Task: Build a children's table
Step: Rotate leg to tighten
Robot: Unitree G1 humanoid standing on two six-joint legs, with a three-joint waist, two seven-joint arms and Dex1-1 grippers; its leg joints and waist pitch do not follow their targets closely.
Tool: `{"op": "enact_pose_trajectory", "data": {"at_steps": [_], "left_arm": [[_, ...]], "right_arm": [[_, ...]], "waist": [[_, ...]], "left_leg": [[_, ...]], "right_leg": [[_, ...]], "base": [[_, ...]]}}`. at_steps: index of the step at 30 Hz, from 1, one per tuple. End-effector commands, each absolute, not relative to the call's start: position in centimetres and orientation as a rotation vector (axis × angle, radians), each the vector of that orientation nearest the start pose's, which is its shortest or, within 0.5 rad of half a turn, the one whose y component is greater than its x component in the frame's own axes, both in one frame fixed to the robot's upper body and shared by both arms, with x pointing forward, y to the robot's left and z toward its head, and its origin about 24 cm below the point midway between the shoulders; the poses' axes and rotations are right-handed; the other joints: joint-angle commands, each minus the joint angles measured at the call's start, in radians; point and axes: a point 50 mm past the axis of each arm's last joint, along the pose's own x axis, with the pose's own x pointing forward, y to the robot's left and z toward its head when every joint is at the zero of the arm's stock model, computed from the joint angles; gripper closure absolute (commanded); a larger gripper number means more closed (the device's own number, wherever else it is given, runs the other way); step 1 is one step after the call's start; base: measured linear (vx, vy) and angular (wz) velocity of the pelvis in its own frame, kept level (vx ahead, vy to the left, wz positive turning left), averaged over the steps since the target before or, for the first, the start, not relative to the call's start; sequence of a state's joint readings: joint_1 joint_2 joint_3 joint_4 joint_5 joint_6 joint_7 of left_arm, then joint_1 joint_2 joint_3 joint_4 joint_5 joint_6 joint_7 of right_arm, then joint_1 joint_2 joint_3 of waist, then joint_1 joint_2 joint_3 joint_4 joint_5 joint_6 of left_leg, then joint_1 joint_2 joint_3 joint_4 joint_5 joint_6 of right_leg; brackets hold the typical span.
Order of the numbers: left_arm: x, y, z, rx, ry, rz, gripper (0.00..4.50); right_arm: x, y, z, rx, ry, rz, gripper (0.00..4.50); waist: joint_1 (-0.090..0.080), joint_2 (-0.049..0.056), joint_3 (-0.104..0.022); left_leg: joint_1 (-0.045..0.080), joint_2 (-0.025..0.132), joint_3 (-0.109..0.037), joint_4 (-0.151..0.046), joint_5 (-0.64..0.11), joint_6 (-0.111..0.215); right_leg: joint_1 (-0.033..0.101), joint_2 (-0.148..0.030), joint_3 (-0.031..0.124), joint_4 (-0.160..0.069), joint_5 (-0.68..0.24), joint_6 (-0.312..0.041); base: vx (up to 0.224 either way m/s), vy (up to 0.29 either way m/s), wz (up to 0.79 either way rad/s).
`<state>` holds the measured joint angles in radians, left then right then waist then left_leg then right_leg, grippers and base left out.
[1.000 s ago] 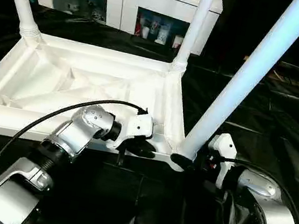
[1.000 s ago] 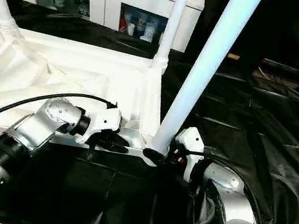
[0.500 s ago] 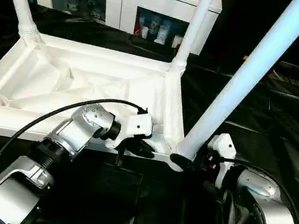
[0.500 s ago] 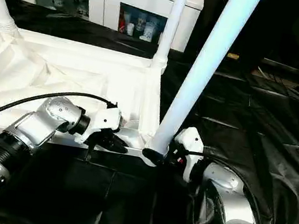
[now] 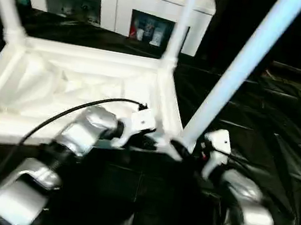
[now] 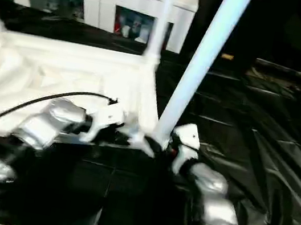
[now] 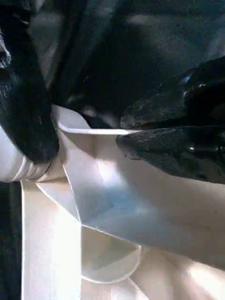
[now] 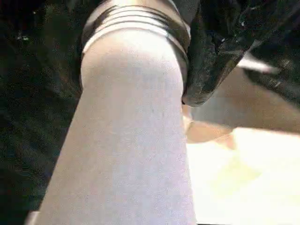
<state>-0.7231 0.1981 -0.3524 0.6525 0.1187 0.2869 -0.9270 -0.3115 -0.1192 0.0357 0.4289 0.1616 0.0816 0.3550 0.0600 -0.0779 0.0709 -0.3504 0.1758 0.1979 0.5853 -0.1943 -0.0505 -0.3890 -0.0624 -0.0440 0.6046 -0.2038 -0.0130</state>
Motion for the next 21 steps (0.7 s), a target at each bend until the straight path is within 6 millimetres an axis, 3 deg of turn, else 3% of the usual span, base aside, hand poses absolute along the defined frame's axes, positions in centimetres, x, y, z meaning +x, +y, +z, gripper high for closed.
{"op": "enact_pose_trajectory", "data": {"at_steps": [1,3,5,7,8,9,10,14,16,17,19,21], "left_arm": [[34.2,7.5,4.6,0.449,0.539,-1.009,4.50],[34.5,6.9,4.5,0.443,0.535,-0.974,4.50],[34.6,6.5,4.6,0.442,0.530,-0.950,4.50],[34.6,5.9,4.5,0.450,0.530,-0.950,4.50],[34.6,5.9,4.5,0.450,0.530,-0.950,4.50],[34.5,5.8,4.4,0.456,0.530,-0.963,4.50],[34.5,5.8,4.4,0.457,0.529,-0.967,4.50],[34.2,6.2,4.5,0.467,0.526,-1.013,4.50],[34.1,6.4,4.5,0.467,0.526,-1.038,4.50],[33.9,6.9,4.8,0.473,0.523,-1.080,4.50],[33.7,7.3,5.0,0.493,0.508,-1.124,4.50],[33.5,7.6,5.2,0.511,0.483,-1.177,4.50]], "right_arm": [[30.2,-14.1,-0.5,0.045,0.329,0.252,1.78],[30.7,-13.3,-0.5,0.059,0.335,0.200,1.78],[31.2,-12.7,-0.4,0.053,0.331,0.173,1.78],[31.7,-11.4,0.0,0.047,0.292,0.215,1.78],[31.7,-11.4,0.0,0.047,0.292,0.215,1.78],[31.7,-10.9,0.3,0.083,0.264,0.269,1.08],[31.6,-10.9,0.4,0.098,0.256,0.285,1.08],[31.7,-11.4,1.2,0.131,0.208,0.347,0.90],[31.6,-11.9,1.6,0.136,0.185,0.387,0.59],[31.3,-12.9,2.0,0.113,0.178,0.455,0.59],[31.0,-13.7,2.2,0.086,0.179,0.516,0.59],[30.6,-14.5,2.5,0.067,0.178,0.573,0.59]], "waist": [[-0.003,0.015,-0.044],[-0.007,0.015,-0.045],[-0.007,0.015,-0.048],[-0.005,0.015,-0.051],[-0.005,0.015,-0.051],[-0.001,0.017,-0.052],[0.000,0.016,-0.052],[0.004,0.014,-0.054],[0.004,0.013,-0.054],[0.005,0.011,-0.053],[0.008,0.009,-0.056],[0.009,0.009,-0.058]], "left_leg": [[0.017,0.064,-0.042,-0.087,-0.348,-0.033],[0.017,0.061,-0.045,-0.088,-0.357,-0.038],[0.012,0.062,-0.045,-0.089,-0.332,-0.037],[0.010,0.062,-0.039,-0.089,-0.293,-0.021],[0.010,0.062,-0.039,-0.089,-0.293,-0.021],[0.011,0.062,-0.035,-0.085,-0.281,-0.005],[0.010,0.061,-0.034,-0.085,-0.279,0.000],[0.004,0.062,-0.034,-0.084,-0.235,0.026],[0.003,0.063,-0.033,-0.083,-0.214,0.039],[0.006,0.063,-0.030,-0.082,-0.208,0.045],[-0.004,0.063,-0.034,-0.080,-0.158,0.066],[-0.001,0.063,-0.029,-0.075,-0.138,0.083]], "right_leg": [[0.011,-0.099,0.052,-0.106,-0.451,-0.153],[0.012,-0.097,0.050,-0.104,-0.451,-0.155],[0.018,-0.096,0.049,-0.100,-0.401,-0.153],[0.023,-0.093,0.051,-0.091,-0.284,-0.174],[0.023,-0.093,0.051,-0.091,-0.284,-0.174],[0.024,-0.097,0.054,-0.091,-0.255,-0.186],[0.025,-0.096,0.054,-0.091,-0.254,-0.188],[0.033,-0.098,0.054,-0.087,-0.225,-0.197],[0.035,-0.096,0.052,-0.085,-0.211,-0.204],[0.032,-0.096,0.053,-0.086,-0.201,-0.210],[0.046,-0.097,0.051,-0.078,-0.155,-0.214],[0.044,-0.093,0.052,-0.075,-0.113,-0.219]], "base": [[0.000,0.000,0.00],[0.000,0.000,0.00],[0.000,0.000,0.00],[0.000,0.000,0.00],[0.000,0.000,0.00],[0.000,0.000,0.00],[0.000,0.000,0.00],[0.000,0.000,0.00],[0.000,0.000,0.00],[0.000,0.000,0.00],[0.000,0.000,0.00],[0.000,0.000,0.00]]}}
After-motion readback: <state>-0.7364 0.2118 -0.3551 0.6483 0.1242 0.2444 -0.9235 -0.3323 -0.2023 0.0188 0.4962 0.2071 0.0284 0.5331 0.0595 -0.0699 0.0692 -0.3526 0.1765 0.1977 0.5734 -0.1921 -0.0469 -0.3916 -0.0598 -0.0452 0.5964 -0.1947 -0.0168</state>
